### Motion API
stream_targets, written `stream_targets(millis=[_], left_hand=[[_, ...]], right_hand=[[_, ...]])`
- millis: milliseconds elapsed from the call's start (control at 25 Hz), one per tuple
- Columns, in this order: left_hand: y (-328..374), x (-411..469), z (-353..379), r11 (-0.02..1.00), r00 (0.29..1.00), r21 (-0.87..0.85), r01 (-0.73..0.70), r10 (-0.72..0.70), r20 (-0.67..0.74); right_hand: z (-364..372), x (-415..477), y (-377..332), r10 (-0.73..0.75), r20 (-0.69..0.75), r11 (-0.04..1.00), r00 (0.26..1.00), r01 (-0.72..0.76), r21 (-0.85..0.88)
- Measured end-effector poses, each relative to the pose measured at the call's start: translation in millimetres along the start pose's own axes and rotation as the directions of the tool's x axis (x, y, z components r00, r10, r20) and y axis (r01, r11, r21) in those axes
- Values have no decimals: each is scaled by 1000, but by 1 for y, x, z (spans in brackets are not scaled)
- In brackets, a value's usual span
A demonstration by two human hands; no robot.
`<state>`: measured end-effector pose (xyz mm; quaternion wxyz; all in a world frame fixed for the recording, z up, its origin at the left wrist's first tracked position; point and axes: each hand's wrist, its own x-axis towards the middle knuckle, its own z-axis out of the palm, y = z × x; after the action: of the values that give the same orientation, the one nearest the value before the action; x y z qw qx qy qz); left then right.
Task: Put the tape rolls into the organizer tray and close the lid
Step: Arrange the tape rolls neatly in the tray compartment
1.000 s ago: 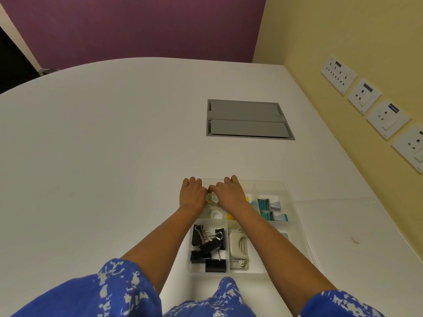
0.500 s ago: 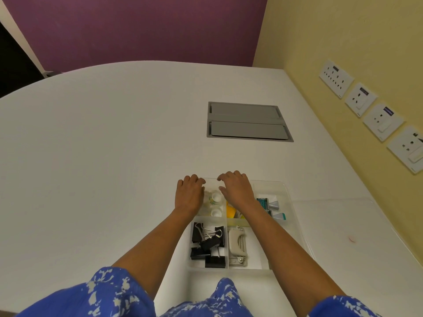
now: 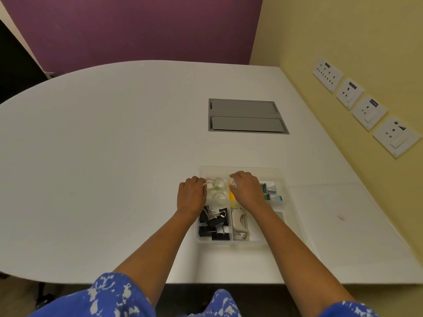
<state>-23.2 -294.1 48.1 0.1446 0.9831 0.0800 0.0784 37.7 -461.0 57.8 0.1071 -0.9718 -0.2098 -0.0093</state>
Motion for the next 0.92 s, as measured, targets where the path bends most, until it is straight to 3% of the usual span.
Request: stream_targets(millis=[440, 640, 920], left_hand=[[71, -50, 4, 994, 997, -79, -82, 82, 0], [151, -29, 24, 986, 991, -106, -126, 121, -54], [290, -23, 81, 955, 997, -286, -74, 61, -55]], right_hand=[[-15, -85, 54, 199, -61, 979, 978, -196, 49], [-31, -102, 138, 306, -114, 951, 945, -297, 88], [-47, -132, 287, 411, -41, 911, 911, -410, 48]])
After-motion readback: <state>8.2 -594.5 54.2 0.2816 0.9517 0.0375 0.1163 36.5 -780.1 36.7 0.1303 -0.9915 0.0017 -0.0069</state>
